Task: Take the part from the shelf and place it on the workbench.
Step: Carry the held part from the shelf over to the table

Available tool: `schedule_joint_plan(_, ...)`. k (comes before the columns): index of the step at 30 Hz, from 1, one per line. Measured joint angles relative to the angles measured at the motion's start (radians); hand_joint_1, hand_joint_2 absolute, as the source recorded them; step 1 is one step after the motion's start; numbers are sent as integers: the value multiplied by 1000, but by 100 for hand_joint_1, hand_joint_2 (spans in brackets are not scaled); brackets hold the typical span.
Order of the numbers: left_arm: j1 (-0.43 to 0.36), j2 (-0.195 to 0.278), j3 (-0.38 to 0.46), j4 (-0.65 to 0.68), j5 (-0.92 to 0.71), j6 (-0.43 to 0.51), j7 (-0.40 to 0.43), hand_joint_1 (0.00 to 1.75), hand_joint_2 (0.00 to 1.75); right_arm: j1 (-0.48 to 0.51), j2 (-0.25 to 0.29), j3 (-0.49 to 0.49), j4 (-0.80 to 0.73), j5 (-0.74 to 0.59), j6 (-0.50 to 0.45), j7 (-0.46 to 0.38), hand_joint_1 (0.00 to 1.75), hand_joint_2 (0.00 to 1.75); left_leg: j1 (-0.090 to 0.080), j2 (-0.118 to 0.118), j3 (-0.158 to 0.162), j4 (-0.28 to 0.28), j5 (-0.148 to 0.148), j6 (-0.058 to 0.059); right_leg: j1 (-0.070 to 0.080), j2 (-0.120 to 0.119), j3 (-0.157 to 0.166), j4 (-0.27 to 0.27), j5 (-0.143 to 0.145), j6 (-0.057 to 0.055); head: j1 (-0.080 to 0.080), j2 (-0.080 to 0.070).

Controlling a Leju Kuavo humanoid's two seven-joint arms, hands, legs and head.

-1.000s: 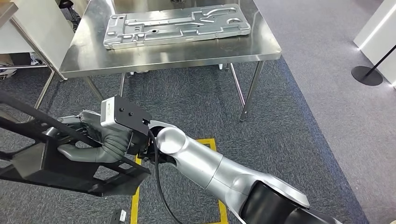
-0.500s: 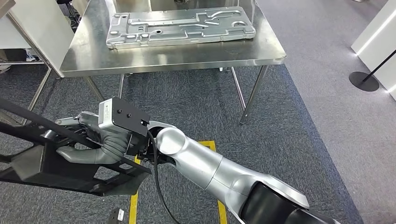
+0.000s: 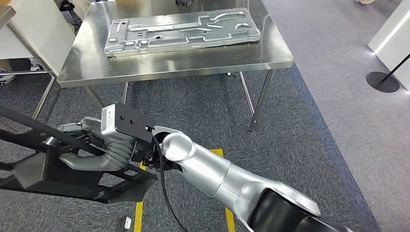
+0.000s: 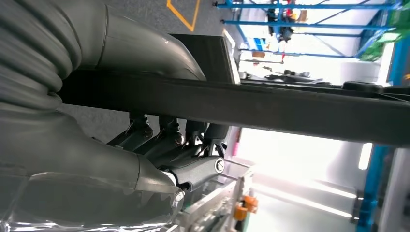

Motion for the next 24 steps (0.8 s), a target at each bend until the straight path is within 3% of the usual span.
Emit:
schedule_joint_plan(2, 1, 0, 0, 0, 0, 0, 0, 0, 175, 2, 1, 0, 0, 1, 0, 2, 175, 175, 1, 0, -78, 142, -52, -5, 2, 0, 4, 1, -5, -5, 0, 0)
schedule_joint_plan(3, 2, 0, 0, 0, -1, 0, 0, 0, 175, 3, 1, 0, 0, 2, 0, 3, 175, 175, 1, 0, -105, 181, -56, -5, 3, 0, 5, 2, -8, -7, 0, 0)
schedule_joint_plan(4, 3, 0, 0, 0, -1, 0, 0, 0, 175, 5, 1, -1, 0, 5, 0, 3, 175, 175, 0, 0, -112, 180, -38, -4, 4, 1, 8, 4, -12, -6, 0, 0)
schedule_joint_plan(6, 2, 1, 0, 0, -2, 0, 0, 0, 175, 5, 1, -4, 0, 15, 0, 3, 175, 175, 0, 0, -64, 58, 45, 2, 5, 3, 20, 8, -23, -3, 0, 0)
schedule_joint_plan(8, 1, 1, 0, 0, -5, 0, 0, 0, 175, 5, 1, -9, 0, 27, 0, 3, 175, 175, -5, 1, -3, -70, 98, 13, 9, 4, 30, 11, -33, 4, 0, 0)
schedule_joint_plan(9, 0, 1, 0, 0, -6, 0, 0, 0, 175, 5, 1, -12, 0, 32, 1, 3, 175, 175, -8, 1, 12, -100, 103, 18, 10, 4, 31, 11, -36, 9, 0, 0)
schedule_joint_plan(13, -2, -1, -1, 0, -10, 0, 2, 0, 175, 5, 2, -25, -2, 45, 2, 4, 175, 175, -5, 1, 22, -118, 98, 40, 10, 3, 30, 20, -50, 29, 2, 0)
schedule_joint_plan(15, -5, -3, -2, 0, -11, 0, 3, 0, 175, 5, 3, -35, -2, 51, 2, 5, 175, 175, -1, 2, 29, -125, 98, 50, 8, 1, -12, 108, -96, 38, 5, 0)
schedule_joint_plan(17, -7, -3, -3, 0, -14, 0, 4, 0, 175, 9, 0, -43, -1, 54, 2, 6, 175, 175, -2, 2, 31, -125, 94, 55, 4, 1, -94, 256, -152, 45, 7, 0)
schedule_joint_plan(18, -7, -4, -3, 0, -15, 0, 5, 0, 175, 12, -2, -46, 0, 56, 2, 6, 175, 175, -2, 2, 32, -124, 92, 56, 2, 1, -126, 306, -160, 47, 7, 0)
schedule_joint_plan(19, -7, -4, -3, 0, -17, 0, 7, 0, 175, 14, -3, -48, 0, 57, 3, 6, 175, 175, -2, 1, 35, -123, 89, 55, 0, 0, -140, 316, -147, 48, 7, 0)
schedule_joint_plan(20, -7, -4, -3, 0, -18, 0, 9, 0, 175, 16, -4, -50, 1, 58, 4, 6, 175, 175, -2, 0, 39, -122, 84, 54, -1, 0, -131, 282, -115, 48, 7, 0)
schedule_joint_plan(22, -7, -4, -4, 0, -18, 0, 12, 0, 175, 16, -5, -53, 1, 60, 5, 6, 175, 175, -2, -2, 52, -120, 74, 48, -1, -1, -70, 137, -29, 41, 8, 0)
schedule_joint_plan(24, -9, -6, -4, 0, -19, 0, 15, 0, 175, 15, -5, -56, 1, 57, 5, 6, 175, 175, -5, -3, 56, -118, 65, 38, 3, -1, -26, 32, 9, 33, 8, 0)
